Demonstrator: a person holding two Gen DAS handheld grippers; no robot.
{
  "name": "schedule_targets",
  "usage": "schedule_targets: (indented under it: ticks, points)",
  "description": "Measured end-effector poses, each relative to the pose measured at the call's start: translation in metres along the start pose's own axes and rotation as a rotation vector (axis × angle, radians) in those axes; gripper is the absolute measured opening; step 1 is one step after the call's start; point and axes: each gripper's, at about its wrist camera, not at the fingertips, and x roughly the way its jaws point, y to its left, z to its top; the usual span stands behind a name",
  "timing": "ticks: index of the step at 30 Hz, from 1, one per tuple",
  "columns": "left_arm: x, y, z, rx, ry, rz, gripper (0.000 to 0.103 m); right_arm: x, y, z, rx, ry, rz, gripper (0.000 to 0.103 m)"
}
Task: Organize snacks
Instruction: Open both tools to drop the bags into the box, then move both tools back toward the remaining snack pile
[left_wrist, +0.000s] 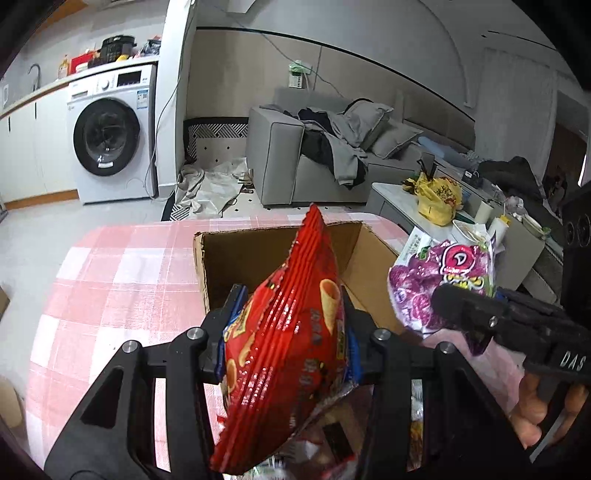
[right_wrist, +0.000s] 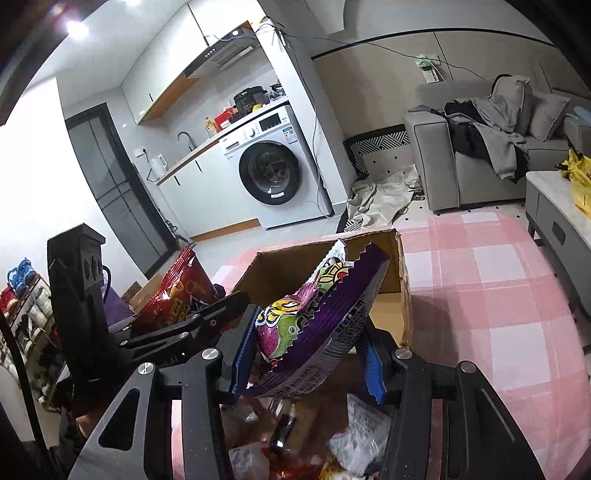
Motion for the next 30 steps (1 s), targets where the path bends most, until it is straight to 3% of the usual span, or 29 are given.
schedule_targets:
  ticks: [10, 13, 14, 15, 19, 21, 23, 30]
  points:
    - [0.047, 0.002, 0.011, 0.016, 0.076, 0.051, 0.044, 0.025, -0.005, 0.008, 0.024, 0.013, -0.056, 0.054]
    - [0.047, -0.001, 0.009, 0.023, 0.084, 0.064, 0.058, 0.018, 0.0, 0.009, -0.015, -0.002, -0.073, 0.063]
    - [0.046, -0.002, 0.008, 0.023, 0.085, 0.064, 0.069, 0.016, 0.0, 0.008, -0.02, -0.006, -0.083, 0.067]
    - [0.041, -0.005, 0.004, 0.025, 0.082, 0.058, 0.077, 0.012, 0.0, 0.007, -0.023, -0.012, -0.085, 0.073]
    - [0.013, -0.01, -0.007, 0.048, 0.038, 0.076, 0.084, -0.001, -0.003, 0.004, -0.016, -0.009, -0.067, 0.093]
    - [0.001, -0.01, -0.012, 0.042, 0.031, 0.086, 0.093, -0.008, -0.003, 0.0, -0.021, -0.013, -0.076, 0.1]
    - [-0.015, -0.009, -0.021, 0.034, 0.024, 0.088, 0.102, -0.017, -0.002, -0.006, -0.02, -0.023, -0.084, 0.102]
    - [-0.071, 0.001, -0.055, 0.028, -0.005, 0.104, 0.102, -0.039, -0.005, -0.026, 0.001, -0.01, -0.066, 0.103]
